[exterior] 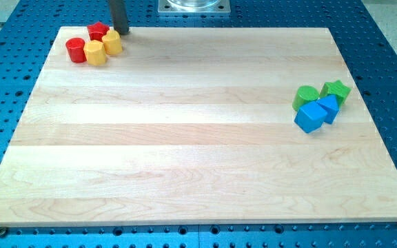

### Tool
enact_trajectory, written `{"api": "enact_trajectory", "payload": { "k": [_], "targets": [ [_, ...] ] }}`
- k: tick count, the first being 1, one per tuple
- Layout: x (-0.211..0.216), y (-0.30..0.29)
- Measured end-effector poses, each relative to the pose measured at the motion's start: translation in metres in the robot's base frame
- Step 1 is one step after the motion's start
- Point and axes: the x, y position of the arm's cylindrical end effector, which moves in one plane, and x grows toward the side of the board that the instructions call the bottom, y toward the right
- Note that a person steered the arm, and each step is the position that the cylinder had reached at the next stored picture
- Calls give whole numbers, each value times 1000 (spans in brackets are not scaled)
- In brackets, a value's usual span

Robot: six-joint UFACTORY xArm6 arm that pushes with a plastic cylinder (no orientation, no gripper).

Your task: Separate the yellow blocks from the red blocks

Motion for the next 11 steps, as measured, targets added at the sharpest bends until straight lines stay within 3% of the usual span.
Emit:
{"api": "enact_trajectory", "payload": {
  "k": [7,9,10,11],
  "targets": [
    [0,9],
    [82,19],
    [37,16],
    [20,-42]
  ]
}}
